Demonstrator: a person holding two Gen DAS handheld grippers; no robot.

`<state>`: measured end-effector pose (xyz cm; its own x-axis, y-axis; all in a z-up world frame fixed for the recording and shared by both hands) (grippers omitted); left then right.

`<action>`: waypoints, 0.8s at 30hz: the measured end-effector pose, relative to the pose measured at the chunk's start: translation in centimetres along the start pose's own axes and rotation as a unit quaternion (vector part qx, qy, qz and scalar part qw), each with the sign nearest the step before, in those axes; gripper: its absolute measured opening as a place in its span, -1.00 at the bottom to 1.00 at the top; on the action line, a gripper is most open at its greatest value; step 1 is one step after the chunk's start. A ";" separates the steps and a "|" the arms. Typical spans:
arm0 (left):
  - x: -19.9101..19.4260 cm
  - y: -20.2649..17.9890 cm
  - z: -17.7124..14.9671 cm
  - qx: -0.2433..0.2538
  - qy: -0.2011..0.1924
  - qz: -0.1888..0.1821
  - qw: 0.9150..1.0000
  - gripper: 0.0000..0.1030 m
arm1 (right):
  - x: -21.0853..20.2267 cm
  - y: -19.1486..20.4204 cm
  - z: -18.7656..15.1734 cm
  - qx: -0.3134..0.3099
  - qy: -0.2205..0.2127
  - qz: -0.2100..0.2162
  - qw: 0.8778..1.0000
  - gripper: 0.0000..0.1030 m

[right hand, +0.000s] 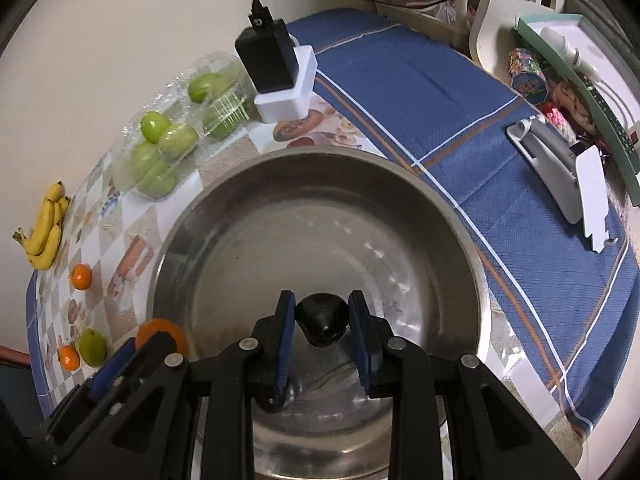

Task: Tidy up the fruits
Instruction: 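Open the right tool releasing the plum while the left tool releases the tangerine into the bowl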

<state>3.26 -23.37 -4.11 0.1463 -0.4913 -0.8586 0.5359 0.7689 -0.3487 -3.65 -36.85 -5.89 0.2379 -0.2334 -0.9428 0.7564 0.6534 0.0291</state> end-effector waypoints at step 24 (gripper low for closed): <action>-0.1 -0.4 0.1 0.000 0.008 -0.017 1.000 -0.15 | -1.0 -0.4 0.3 0.014 -0.021 -0.004 1.000 -0.19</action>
<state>3.09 -23.64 -3.86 0.1138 -0.5110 -0.8520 0.5409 0.7512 -0.3783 -4.05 -37.09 -4.87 0.2571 -0.2684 -0.9284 0.7754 0.6307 0.0324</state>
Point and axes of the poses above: each gripper's, at about its wrist camera, not at the fingertips, and x roughly the way its jaws point, y to its left, z to its top, the point moved 1 cm from there along x, roughly the way its jaws point, and after that the axes turned 11 degrees about -z, right-handed, at the moved point
